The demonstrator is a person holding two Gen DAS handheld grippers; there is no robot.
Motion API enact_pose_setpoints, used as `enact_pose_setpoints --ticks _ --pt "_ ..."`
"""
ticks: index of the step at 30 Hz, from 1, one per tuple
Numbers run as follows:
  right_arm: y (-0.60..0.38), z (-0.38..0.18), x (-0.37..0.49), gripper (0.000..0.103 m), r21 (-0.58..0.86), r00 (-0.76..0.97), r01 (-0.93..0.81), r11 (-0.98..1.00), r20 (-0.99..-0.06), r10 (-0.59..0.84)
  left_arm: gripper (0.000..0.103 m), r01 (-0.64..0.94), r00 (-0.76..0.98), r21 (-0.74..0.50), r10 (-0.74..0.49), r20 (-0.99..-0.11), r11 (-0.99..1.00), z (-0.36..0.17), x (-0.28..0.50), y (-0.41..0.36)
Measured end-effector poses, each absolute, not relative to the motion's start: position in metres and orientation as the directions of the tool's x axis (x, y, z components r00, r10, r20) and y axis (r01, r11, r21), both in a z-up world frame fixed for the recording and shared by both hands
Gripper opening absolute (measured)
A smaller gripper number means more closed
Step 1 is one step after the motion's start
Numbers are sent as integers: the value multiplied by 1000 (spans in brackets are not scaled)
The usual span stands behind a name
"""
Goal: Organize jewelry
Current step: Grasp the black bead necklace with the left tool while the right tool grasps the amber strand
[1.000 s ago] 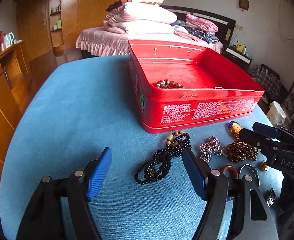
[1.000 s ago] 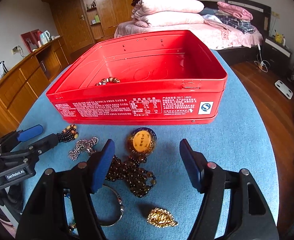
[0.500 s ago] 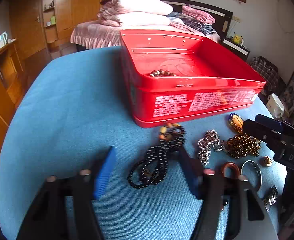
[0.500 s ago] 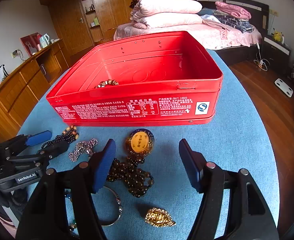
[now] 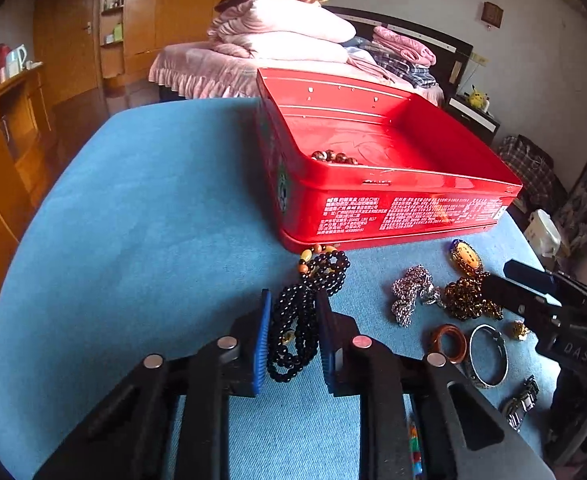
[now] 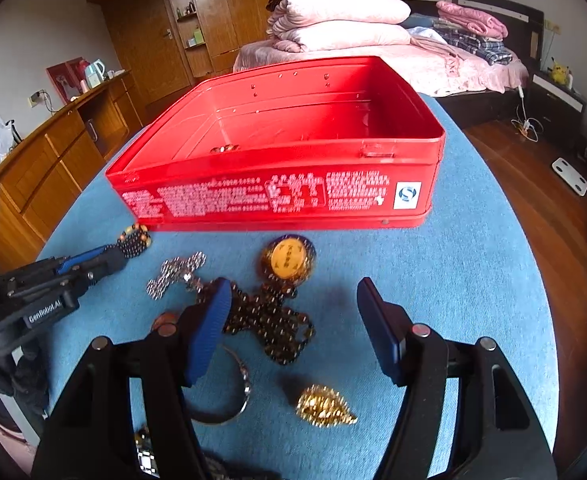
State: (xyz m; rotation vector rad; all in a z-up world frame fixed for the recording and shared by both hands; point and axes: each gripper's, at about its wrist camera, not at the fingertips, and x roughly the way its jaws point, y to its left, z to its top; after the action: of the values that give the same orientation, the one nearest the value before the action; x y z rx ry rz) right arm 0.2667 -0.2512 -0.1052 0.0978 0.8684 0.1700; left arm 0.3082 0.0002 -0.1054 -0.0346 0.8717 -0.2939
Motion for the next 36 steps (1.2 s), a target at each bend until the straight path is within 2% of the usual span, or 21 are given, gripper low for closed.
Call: enact_pose_setpoints --ticks 16,19,21,22,26,28,30,31,33,36 --pt "-235 -111 260 64 117 597 -159 980 -780 190 22 220 589 -160 -262 -764 962 -111 298 2" --pt "-228 -112 265 49 99 585 -199 975 -786 200 22 220 589 -161 -262 -764 962 -111 298 1" --pt "-225 -111 265 34 98 580 -227 969 -785 215 22 220 589 -164 -265 -764 962 -112 297 0" --pt "-224 -111 265 32 106 576 -240 965 -784 230 23 220 588 -165 -266 -764 961 -112 297 0" --pt "-223 -111 265 34 109 572 -245 964 -786 234 23 221 587 -168 -269 -764 961 -112 298 -1" --pt "-222 -111 268 38 108 571 -242 964 -788 232 24 221 587 -165 -267 -764 961 -113 298 0" --pt "-218 -111 271 48 103 570 -251 963 -788 233 25 223 587 -164 -266 -765 961 -113 299 0" --pt "-215 -112 272 49 96 570 -255 962 -789 230 26 223 586 -163 -266 -765 961 -113 299 -1" --pt "-212 -112 274 48 79 574 -255 964 -789 217 27 227 586 -159 -265 -766 961 -113 300 -2" --pt "-216 -112 276 40 99 575 -248 964 -786 229 27 230 586 -154 -263 -766 961 -114 301 -4"
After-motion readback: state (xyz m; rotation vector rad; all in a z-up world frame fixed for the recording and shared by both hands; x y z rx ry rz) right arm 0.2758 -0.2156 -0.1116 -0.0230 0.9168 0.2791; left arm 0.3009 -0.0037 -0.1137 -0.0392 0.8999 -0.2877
